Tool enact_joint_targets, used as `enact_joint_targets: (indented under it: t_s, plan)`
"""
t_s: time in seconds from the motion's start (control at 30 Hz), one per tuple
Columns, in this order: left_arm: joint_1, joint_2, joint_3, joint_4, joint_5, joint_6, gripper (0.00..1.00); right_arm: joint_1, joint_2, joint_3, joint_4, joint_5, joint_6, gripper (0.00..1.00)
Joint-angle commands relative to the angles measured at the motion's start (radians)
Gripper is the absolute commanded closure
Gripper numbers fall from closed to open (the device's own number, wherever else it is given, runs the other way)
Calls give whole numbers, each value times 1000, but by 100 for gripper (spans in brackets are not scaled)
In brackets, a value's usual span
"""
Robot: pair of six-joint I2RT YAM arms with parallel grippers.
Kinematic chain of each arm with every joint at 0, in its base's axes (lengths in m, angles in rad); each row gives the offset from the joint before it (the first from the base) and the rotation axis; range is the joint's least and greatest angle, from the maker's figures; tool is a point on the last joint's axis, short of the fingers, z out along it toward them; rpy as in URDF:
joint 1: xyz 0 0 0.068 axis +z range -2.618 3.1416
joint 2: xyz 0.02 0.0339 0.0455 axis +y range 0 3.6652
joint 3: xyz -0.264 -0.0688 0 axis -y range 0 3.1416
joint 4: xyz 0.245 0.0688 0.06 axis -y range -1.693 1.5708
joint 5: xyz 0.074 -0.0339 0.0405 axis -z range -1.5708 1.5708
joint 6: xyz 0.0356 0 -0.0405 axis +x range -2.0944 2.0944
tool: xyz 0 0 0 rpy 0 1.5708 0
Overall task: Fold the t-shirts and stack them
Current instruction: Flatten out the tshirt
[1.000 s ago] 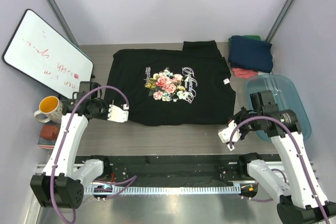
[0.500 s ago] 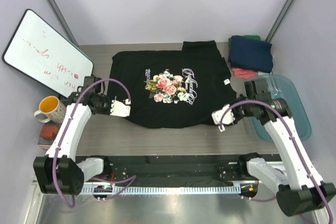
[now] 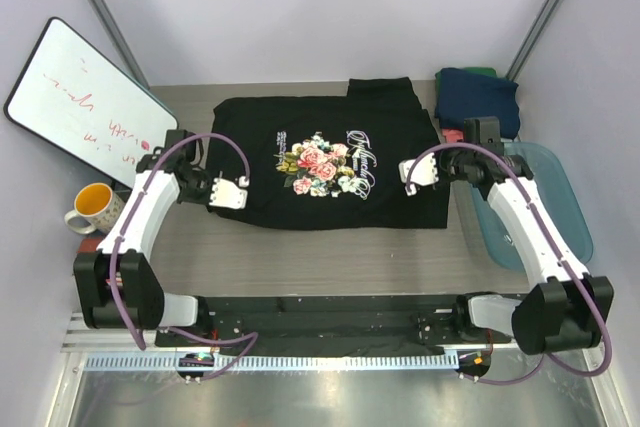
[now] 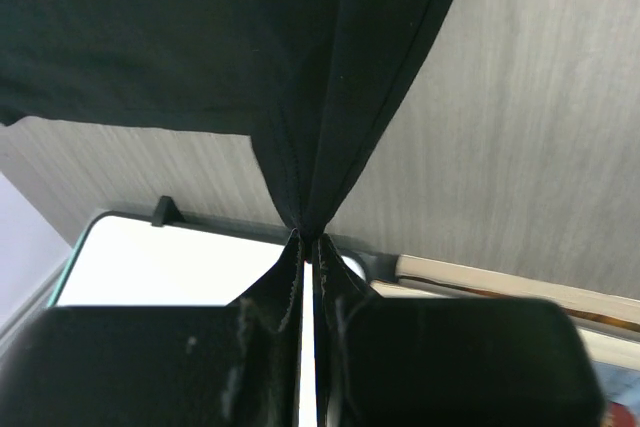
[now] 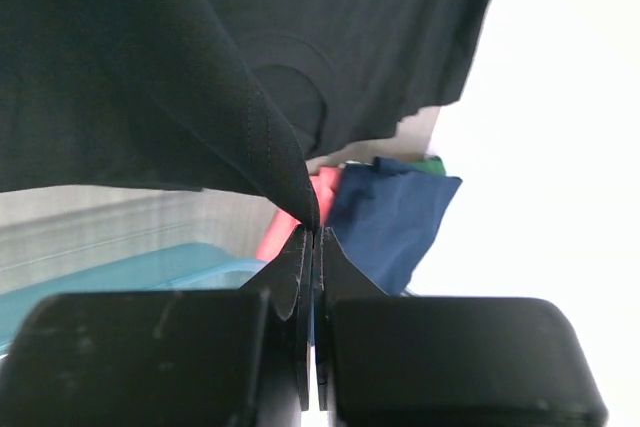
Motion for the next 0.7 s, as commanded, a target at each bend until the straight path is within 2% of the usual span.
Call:
enact_joint_targets:
  t_s: [0.0,0.33,0.53,0.67]
  plan:
    - [7,53,86,79,-6,26,100,-18,60,66,170,18,22,99]
    - [7,137,174,104,5,104,100,-53,160,86,314,9,47,99]
    - [7,166,247,60,-4,109,100,-66,177,118,363,-7,78,99]
    - [7,139,305,121,11,77,100,-69,178,163,392,-4,130,99]
